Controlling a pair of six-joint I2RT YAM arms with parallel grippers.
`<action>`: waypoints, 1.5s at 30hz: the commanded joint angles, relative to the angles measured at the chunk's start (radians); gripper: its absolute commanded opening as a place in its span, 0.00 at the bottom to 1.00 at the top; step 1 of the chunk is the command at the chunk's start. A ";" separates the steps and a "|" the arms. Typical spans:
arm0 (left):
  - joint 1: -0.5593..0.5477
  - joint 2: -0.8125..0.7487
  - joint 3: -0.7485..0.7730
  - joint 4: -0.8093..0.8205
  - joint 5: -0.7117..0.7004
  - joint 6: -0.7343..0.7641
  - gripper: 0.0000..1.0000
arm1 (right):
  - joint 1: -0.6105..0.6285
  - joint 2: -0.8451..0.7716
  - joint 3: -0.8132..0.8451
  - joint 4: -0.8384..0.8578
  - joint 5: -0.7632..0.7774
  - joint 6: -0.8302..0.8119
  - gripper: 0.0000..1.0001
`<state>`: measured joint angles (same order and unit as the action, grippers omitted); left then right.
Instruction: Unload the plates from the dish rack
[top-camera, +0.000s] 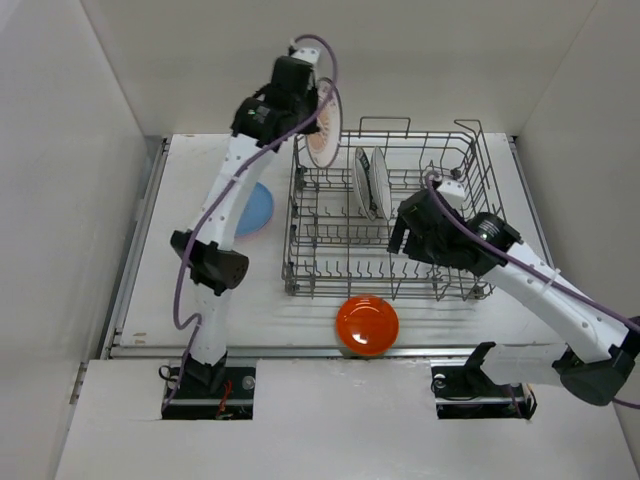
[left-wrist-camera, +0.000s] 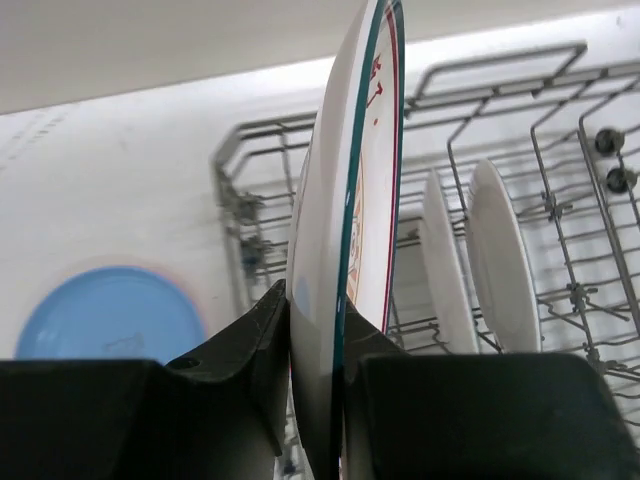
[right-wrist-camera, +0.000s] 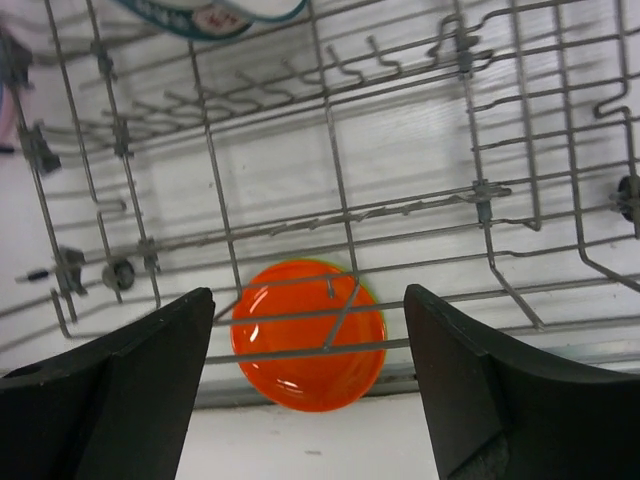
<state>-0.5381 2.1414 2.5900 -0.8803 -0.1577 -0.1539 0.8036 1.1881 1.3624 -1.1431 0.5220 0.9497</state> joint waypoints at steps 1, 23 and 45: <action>0.116 -0.162 0.065 -0.054 0.038 0.001 0.00 | -0.004 0.057 0.052 0.117 -0.140 -0.195 0.81; 0.837 -0.442 -1.054 -0.657 0.771 1.152 0.00 | 0.006 0.352 0.265 0.293 -0.120 -0.310 0.73; 0.849 -0.181 -1.047 -0.536 0.672 1.008 0.81 | -0.058 0.783 0.546 0.322 0.170 -0.358 0.59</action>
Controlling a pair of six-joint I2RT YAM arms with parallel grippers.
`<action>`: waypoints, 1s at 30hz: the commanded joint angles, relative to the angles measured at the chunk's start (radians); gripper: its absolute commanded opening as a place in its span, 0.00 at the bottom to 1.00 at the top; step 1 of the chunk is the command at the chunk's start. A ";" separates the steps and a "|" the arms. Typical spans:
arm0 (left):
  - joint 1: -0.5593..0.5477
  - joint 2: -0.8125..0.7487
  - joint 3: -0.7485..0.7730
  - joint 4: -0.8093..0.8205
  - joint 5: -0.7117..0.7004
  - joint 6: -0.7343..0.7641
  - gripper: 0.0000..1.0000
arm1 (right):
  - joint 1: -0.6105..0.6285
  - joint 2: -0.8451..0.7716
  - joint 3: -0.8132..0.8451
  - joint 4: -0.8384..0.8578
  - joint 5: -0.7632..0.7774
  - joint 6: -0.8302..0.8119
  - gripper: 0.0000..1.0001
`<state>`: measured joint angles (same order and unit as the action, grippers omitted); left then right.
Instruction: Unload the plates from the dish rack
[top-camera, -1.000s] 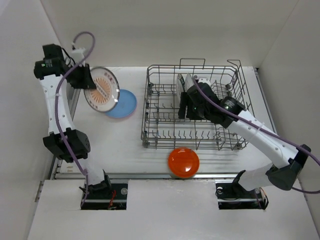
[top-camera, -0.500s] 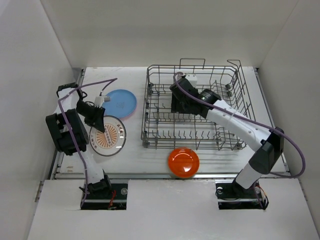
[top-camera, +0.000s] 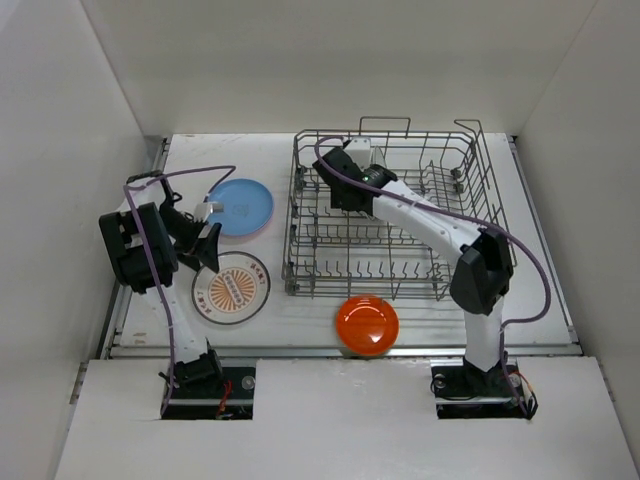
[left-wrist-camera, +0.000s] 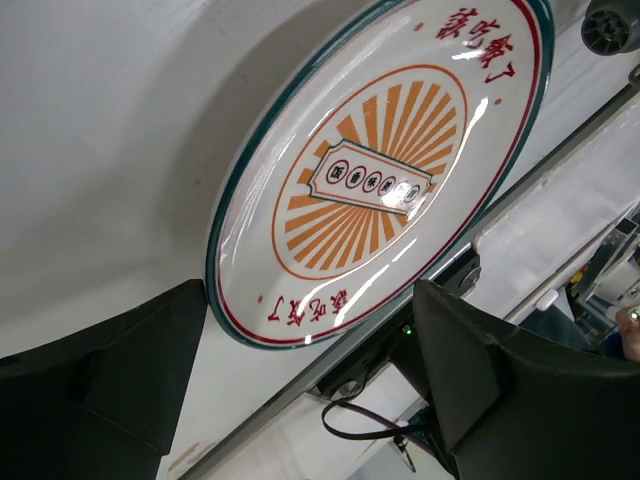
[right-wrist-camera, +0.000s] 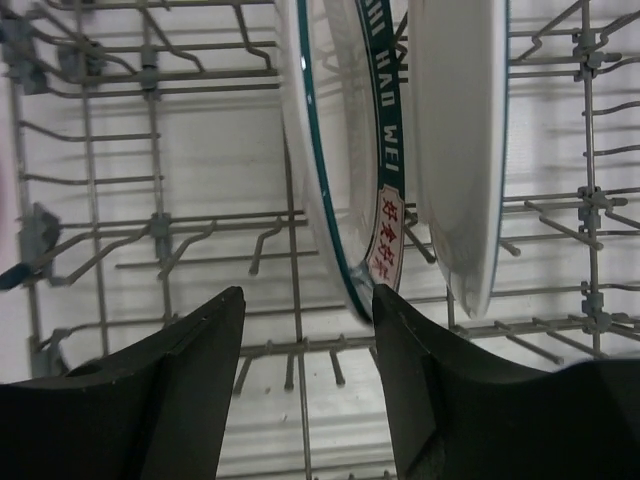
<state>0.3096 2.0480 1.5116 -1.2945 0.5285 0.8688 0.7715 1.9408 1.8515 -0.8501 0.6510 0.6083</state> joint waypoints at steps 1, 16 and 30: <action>0.002 -0.104 0.032 -0.121 -0.024 -0.014 0.81 | -0.026 0.043 0.070 0.029 0.051 -0.016 0.59; 0.002 -0.529 0.032 0.288 -0.225 -0.339 1.00 | -0.060 0.113 0.143 0.020 0.057 -0.160 0.00; 0.002 -0.575 0.190 0.379 -0.242 -0.585 1.00 | -0.031 -0.261 0.055 0.308 0.013 -0.387 0.00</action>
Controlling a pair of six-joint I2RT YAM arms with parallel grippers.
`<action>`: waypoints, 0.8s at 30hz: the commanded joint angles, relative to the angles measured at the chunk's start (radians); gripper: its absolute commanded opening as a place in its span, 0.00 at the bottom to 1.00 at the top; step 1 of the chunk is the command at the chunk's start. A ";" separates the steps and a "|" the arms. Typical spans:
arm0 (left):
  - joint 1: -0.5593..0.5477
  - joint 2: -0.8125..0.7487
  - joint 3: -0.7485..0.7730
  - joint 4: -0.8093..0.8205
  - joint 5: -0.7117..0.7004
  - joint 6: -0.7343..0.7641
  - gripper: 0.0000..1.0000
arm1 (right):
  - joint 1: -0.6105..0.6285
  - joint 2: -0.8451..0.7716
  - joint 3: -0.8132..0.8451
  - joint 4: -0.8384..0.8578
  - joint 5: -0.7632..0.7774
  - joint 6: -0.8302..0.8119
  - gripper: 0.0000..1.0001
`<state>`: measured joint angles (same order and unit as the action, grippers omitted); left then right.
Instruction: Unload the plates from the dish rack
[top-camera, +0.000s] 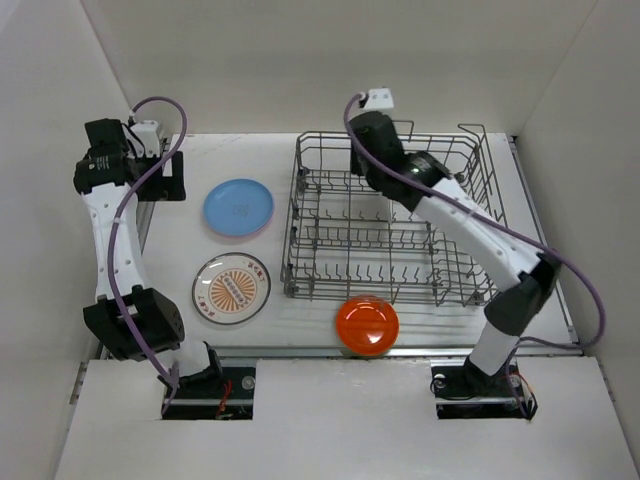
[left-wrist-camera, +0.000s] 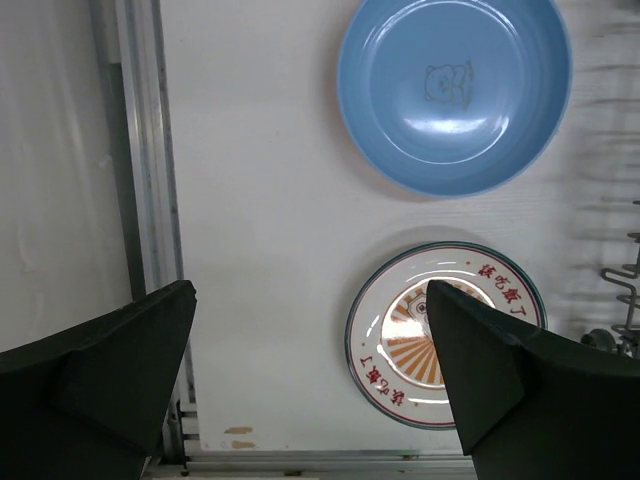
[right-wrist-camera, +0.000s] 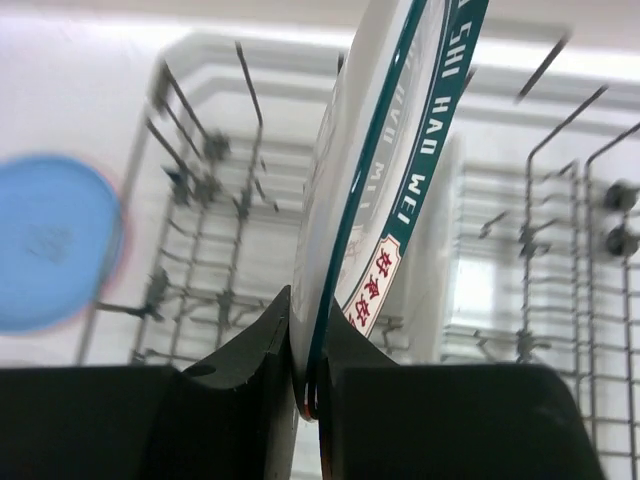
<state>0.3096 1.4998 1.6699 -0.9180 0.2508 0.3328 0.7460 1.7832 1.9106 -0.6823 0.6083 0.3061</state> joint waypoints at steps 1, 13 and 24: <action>0.002 -0.036 0.031 0.002 0.036 -0.049 1.00 | -0.005 -0.128 -0.004 0.150 0.056 -0.096 0.00; -0.033 -0.007 0.131 -0.149 0.192 -0.029 1.00 | 0.185 -0.157 0.021 0.138 -0.291 -0.267 0.00; -0.055 0.095 0.307 -0.196 0.381 -0.153 1.00 | 0.608 0.171 -0.001 -0.114 0.488 -0.464 0.00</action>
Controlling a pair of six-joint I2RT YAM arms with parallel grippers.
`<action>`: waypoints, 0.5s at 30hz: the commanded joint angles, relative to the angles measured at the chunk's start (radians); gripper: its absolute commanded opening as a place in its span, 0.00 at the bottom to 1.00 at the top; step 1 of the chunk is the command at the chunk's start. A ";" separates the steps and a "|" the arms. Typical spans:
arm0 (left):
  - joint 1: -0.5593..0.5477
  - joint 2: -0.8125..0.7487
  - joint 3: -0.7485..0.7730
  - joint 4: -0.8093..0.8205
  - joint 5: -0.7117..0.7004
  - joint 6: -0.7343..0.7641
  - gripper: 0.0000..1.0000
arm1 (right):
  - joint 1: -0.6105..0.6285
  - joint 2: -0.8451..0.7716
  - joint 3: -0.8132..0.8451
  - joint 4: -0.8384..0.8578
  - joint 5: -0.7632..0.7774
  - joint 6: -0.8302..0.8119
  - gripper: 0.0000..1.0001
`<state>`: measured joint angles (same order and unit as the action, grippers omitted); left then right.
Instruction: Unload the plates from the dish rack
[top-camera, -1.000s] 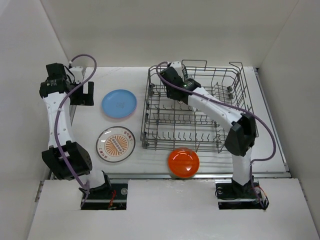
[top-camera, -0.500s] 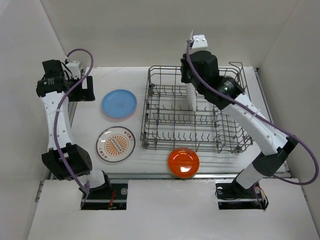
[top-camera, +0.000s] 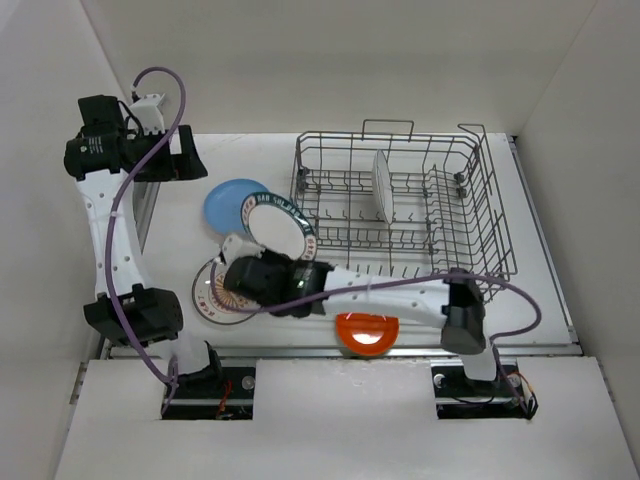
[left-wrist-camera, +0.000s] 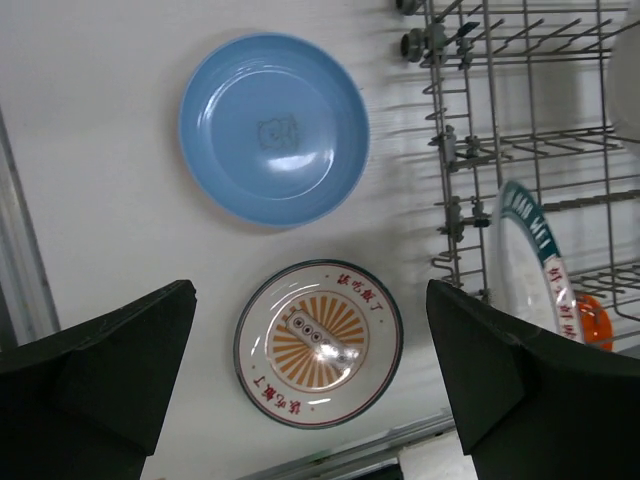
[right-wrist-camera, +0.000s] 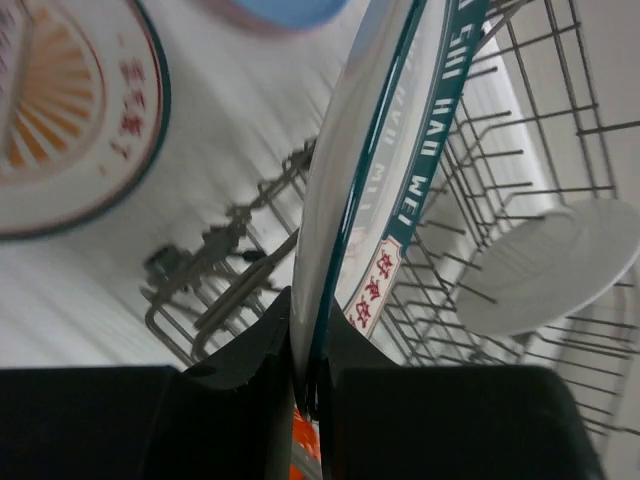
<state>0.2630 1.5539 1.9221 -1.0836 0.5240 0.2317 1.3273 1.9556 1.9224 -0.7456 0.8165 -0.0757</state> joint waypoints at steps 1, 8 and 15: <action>-0.008 0.058 0.064 -0.044 0.108 -0.052 1.00 | 0.051 0.020 -0.025 -0.037 0.321 -0.082 0.00; -0.163 0.193 0.078 -0.222 0.127 0.044 1.00 | 0.099 0.109 -0.043 -0.009 0.418 -0.082 0.00; -0.300 0.215 -0.077 -0.176 -0.003 0.055 0.82 | 0.119 0.147 -0.053 0.003 0.455 -0.082 0.00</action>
<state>-0.0196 1.7958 1.8599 -1.2144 0.5243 0.2604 1.4265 2.1075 1.8580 -0.7994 1.1732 -0.1375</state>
